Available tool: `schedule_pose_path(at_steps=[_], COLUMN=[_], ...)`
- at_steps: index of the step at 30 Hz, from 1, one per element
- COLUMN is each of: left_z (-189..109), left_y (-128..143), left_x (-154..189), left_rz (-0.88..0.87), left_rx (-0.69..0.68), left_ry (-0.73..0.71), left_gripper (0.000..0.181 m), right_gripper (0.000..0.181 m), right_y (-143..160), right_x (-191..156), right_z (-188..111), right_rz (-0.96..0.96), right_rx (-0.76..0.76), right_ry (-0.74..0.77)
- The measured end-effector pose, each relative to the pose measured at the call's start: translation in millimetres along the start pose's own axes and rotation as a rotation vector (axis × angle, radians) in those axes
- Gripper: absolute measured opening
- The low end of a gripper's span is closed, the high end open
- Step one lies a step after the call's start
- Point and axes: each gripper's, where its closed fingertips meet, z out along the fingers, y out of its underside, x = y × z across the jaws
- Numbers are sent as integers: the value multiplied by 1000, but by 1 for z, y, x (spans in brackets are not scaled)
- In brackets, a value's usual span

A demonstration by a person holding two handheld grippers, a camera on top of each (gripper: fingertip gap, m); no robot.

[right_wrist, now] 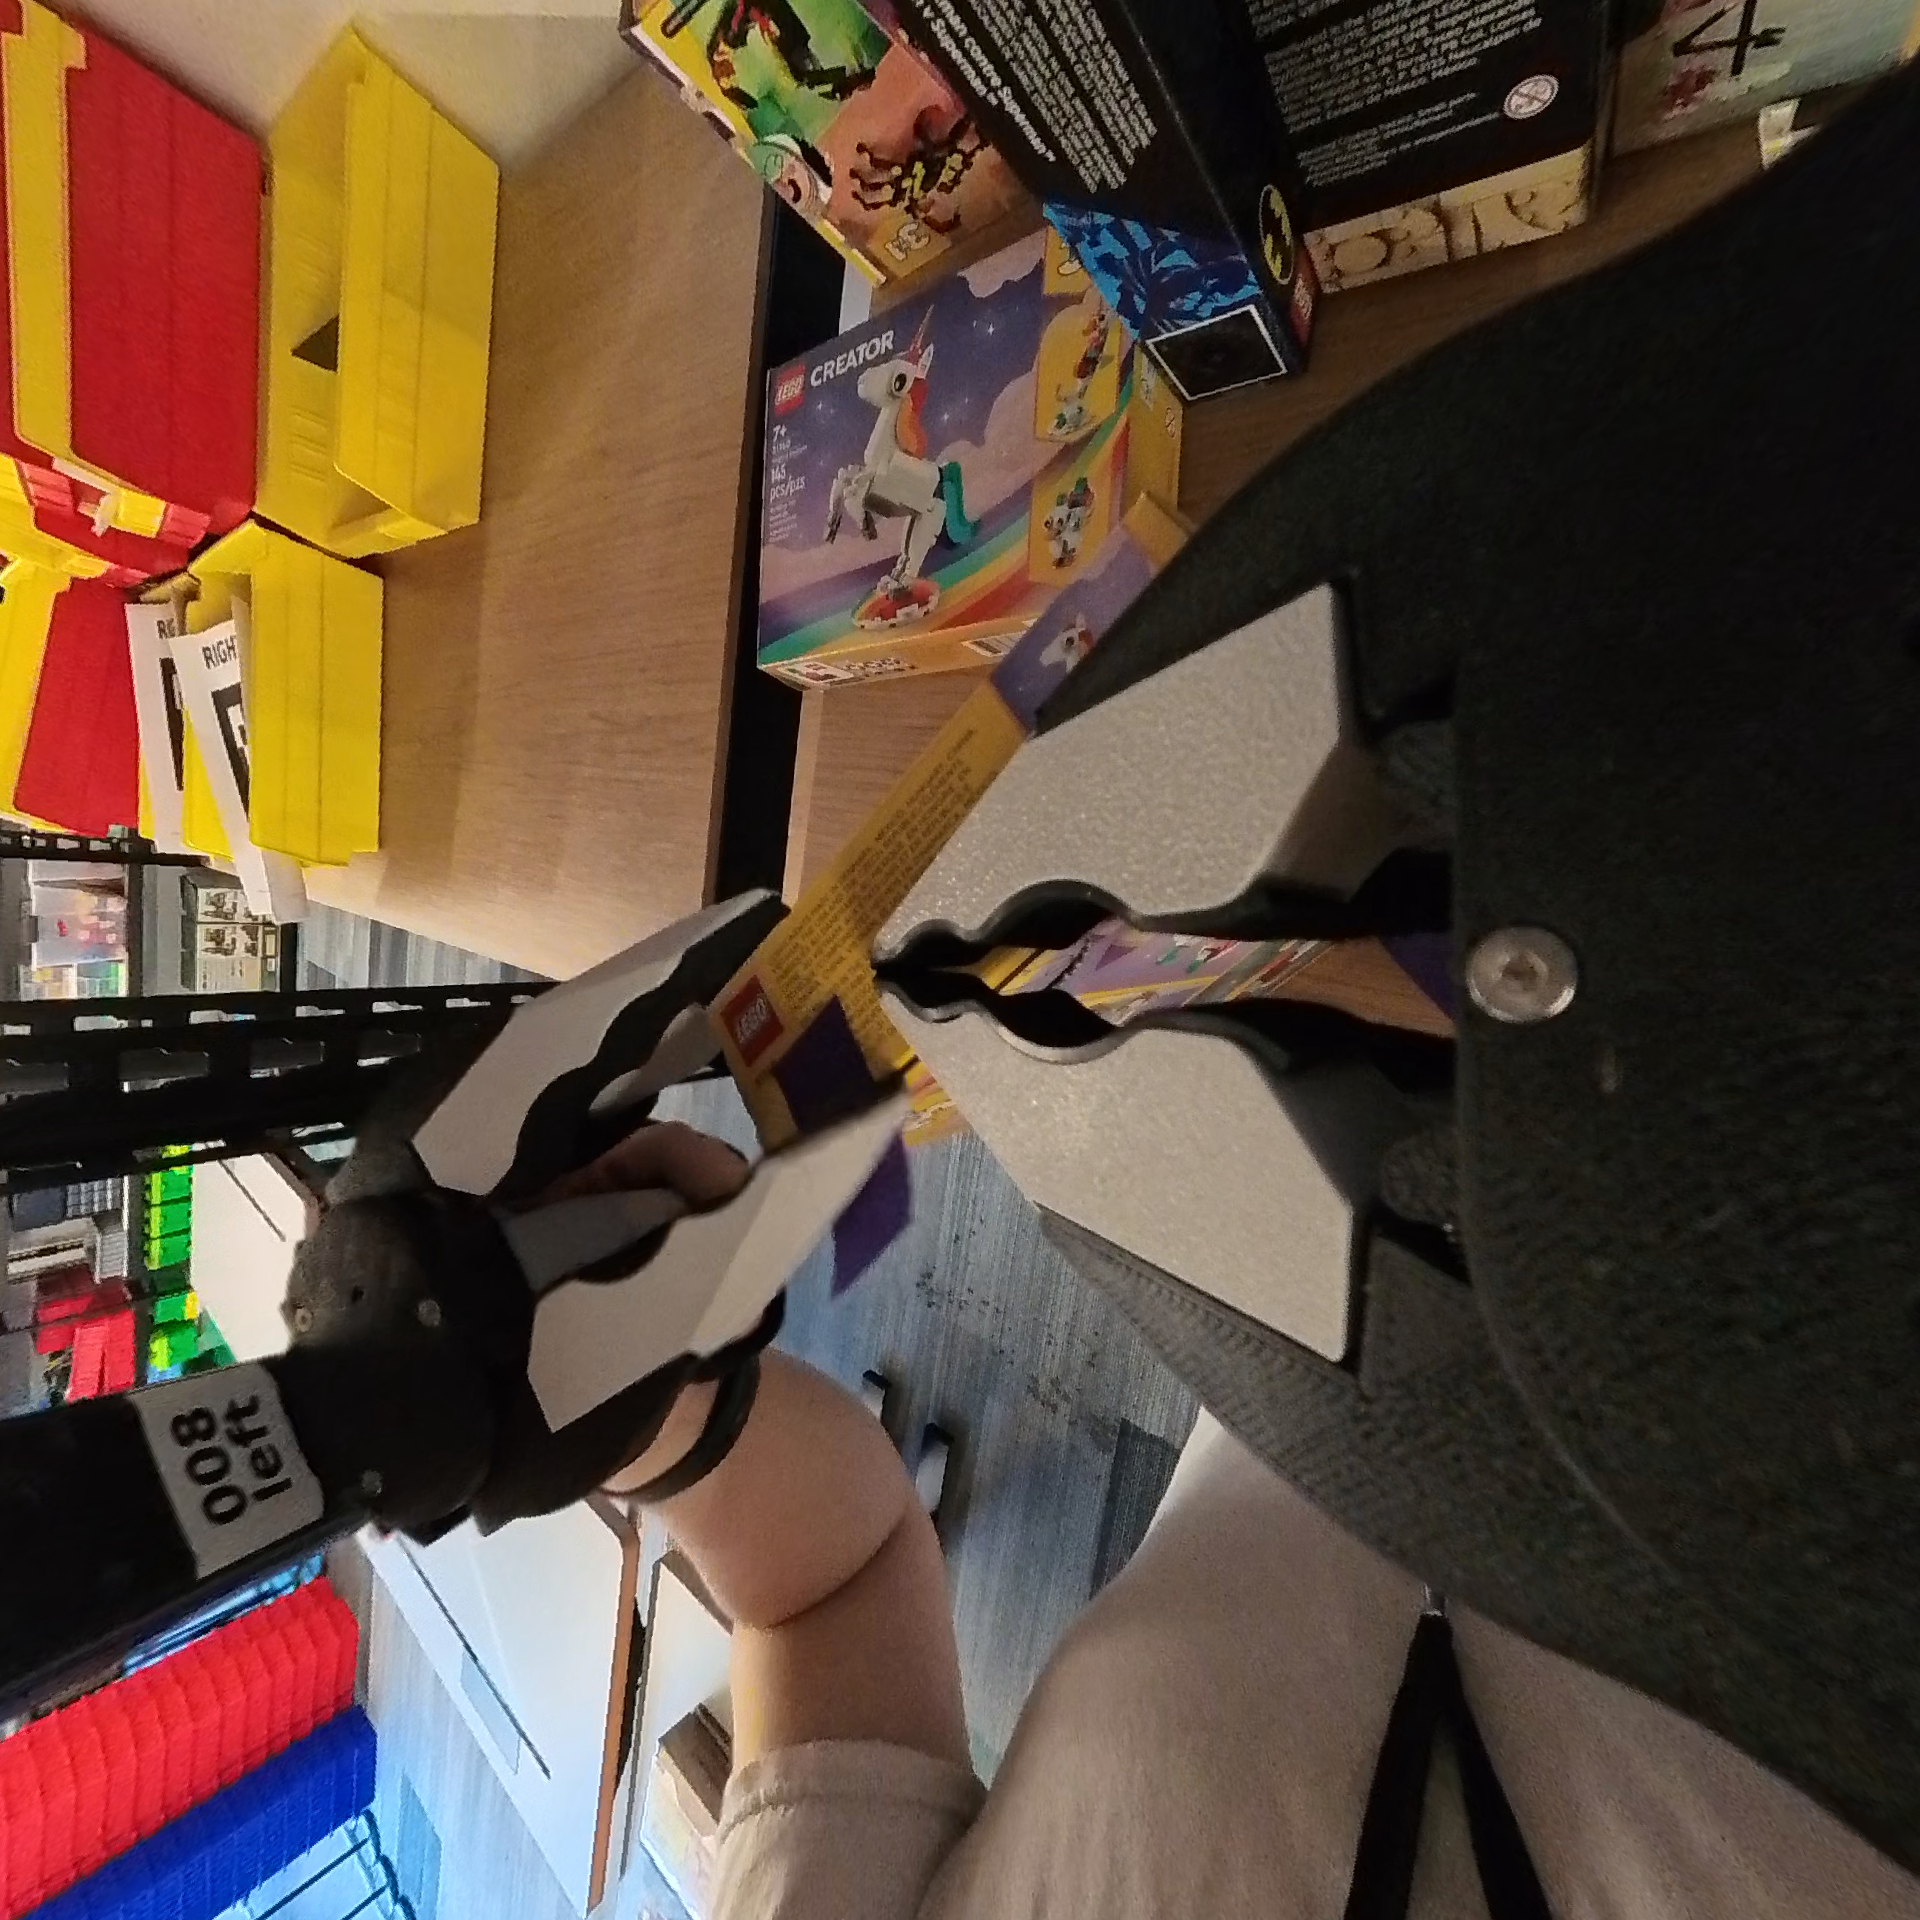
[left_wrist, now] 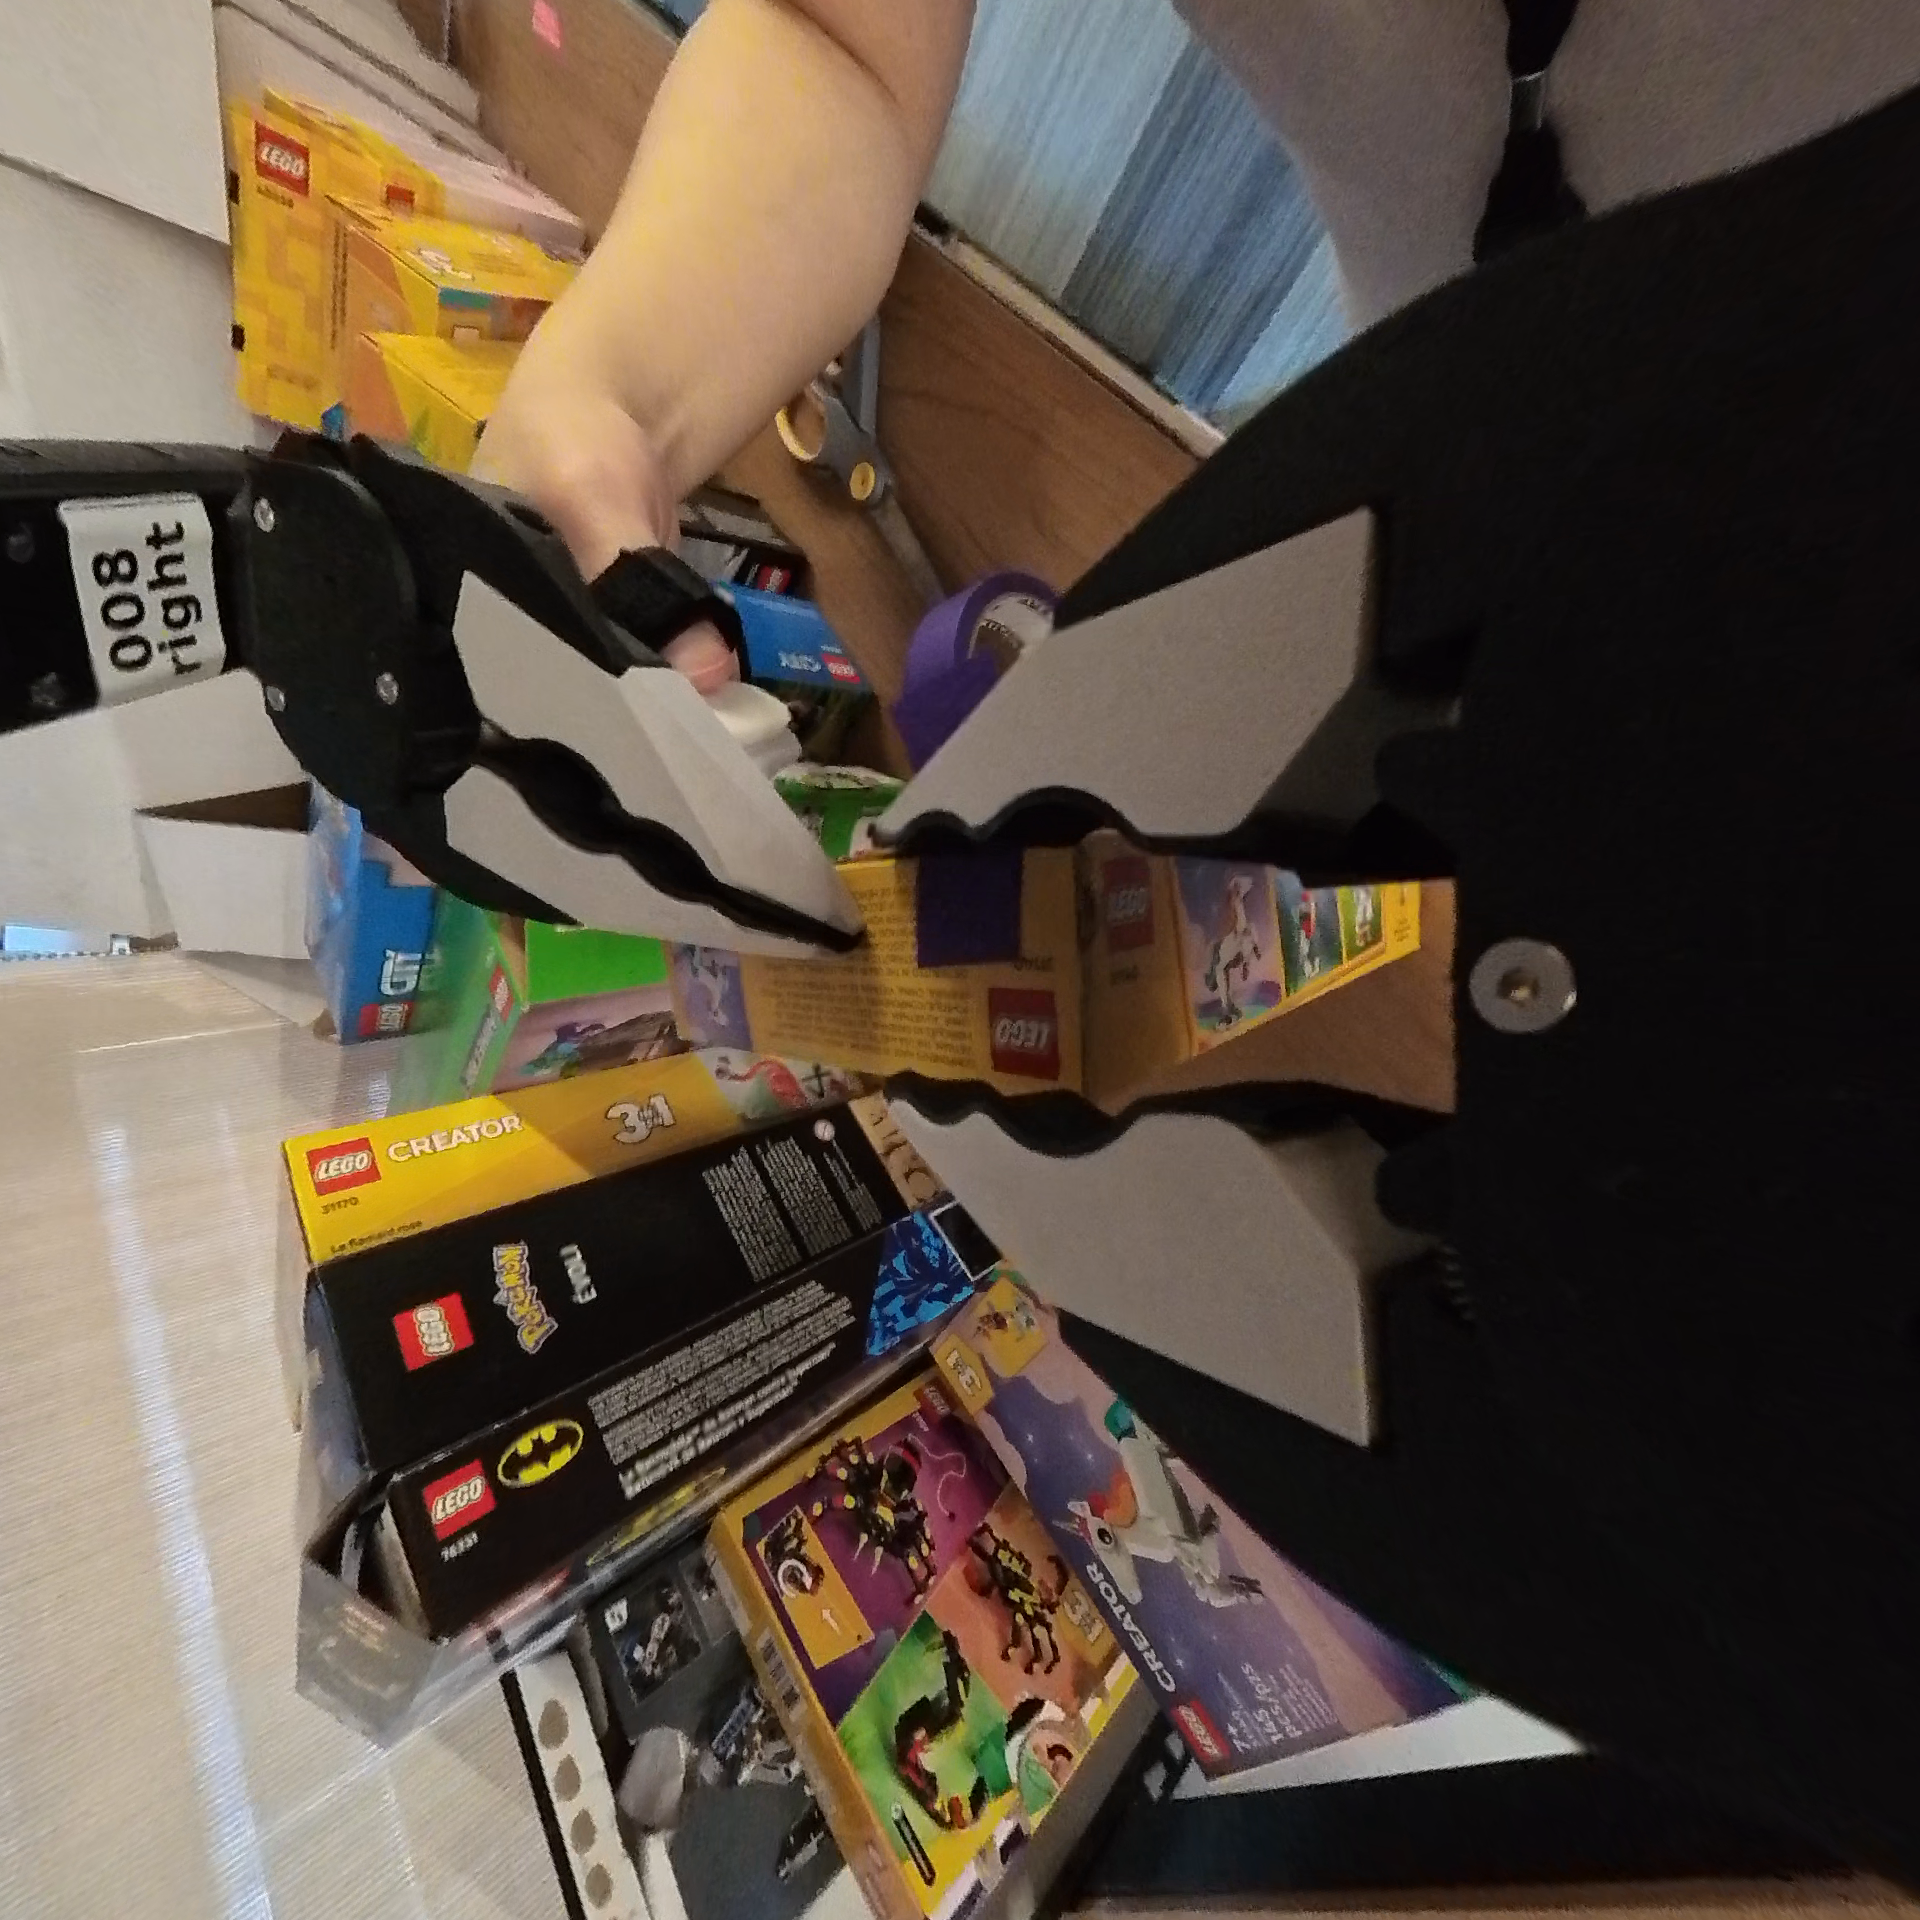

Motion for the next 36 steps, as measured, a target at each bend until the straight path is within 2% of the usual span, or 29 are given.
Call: schedule_pose_path(at_steps=[2, 8, 26, 36], left_z=[0, 1, -1, 1], left_y=[4, 6, 7, 14], left_x=[4, 0, 2, 4], left_rz=[5, 55, 184, 425], left_rx=[-7, 17, 251, 247], left_ry=[25, -17, -45, -88], left_gripper=[51, 47, 48, 58], right_gripper=[0, 0, 0, 0], right_y=[0, 0, 0, -1], right_x=[0, 1, 1, 1], right_z=[0, 1, 1, 1], right_rz=[-2, -1, 5, 4], right_rx=[0, 2, 15, 16], right_ry=[2, -2, -6, -9])
